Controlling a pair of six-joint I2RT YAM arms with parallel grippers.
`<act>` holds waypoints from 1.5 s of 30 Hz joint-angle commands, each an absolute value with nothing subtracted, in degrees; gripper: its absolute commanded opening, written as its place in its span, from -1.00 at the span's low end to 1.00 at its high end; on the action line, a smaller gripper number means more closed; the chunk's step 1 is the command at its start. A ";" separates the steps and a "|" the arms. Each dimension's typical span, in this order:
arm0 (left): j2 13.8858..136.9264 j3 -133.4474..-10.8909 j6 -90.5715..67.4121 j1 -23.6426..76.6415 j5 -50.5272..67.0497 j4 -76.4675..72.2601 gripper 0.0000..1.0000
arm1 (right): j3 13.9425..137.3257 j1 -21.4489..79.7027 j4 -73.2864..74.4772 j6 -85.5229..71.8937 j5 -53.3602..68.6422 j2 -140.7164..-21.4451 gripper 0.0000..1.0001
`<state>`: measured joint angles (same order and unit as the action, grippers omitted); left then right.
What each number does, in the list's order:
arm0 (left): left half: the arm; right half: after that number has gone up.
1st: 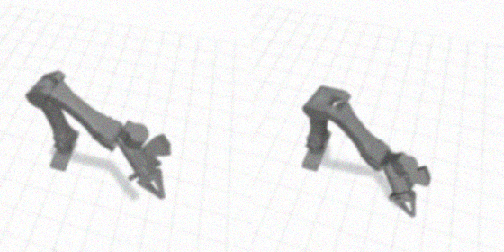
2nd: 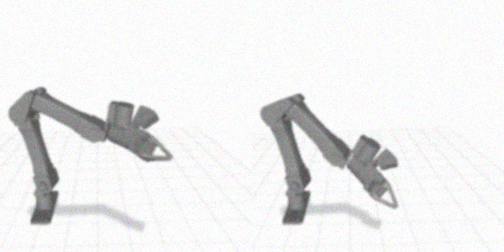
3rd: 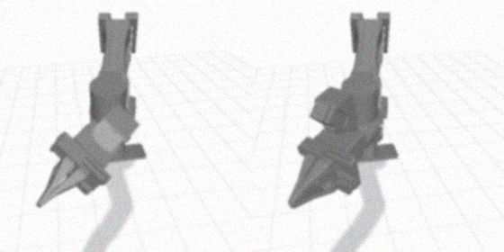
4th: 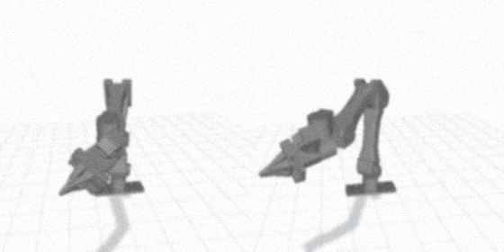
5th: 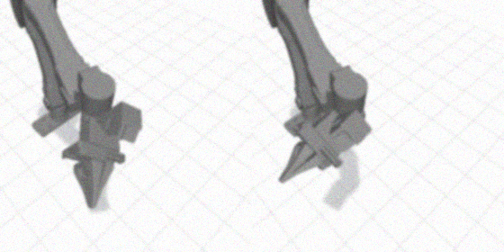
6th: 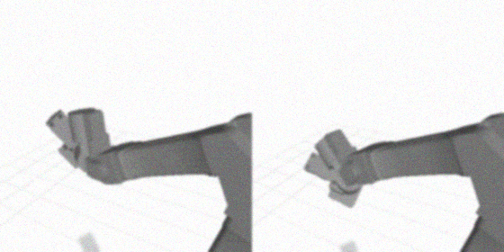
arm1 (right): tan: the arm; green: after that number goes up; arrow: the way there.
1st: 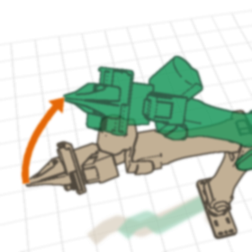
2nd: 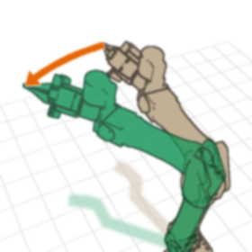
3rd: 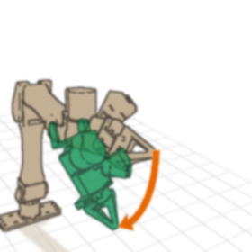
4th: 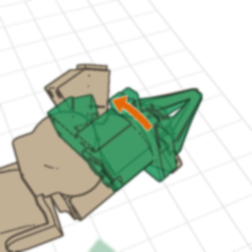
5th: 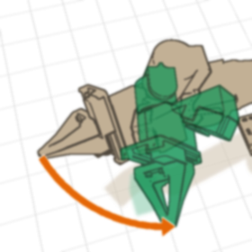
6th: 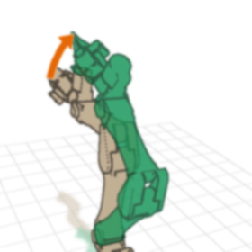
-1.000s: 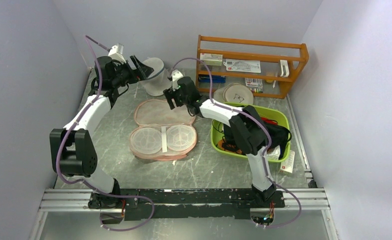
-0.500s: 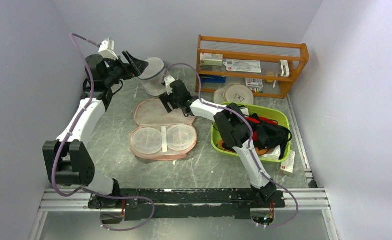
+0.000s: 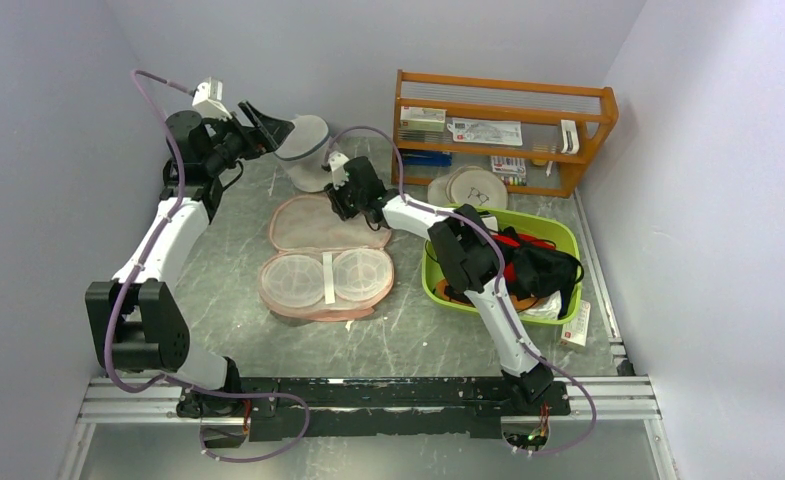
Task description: Unzip the laundry bag and remove the bra
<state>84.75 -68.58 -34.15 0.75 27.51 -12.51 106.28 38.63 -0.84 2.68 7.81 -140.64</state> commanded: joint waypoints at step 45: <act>86.13 -70.04 -29.47 -3.01 27.93 -11.57 0.93 | 63.28 62.88 6.67 -11.16 -3.27 -97.15 -0.33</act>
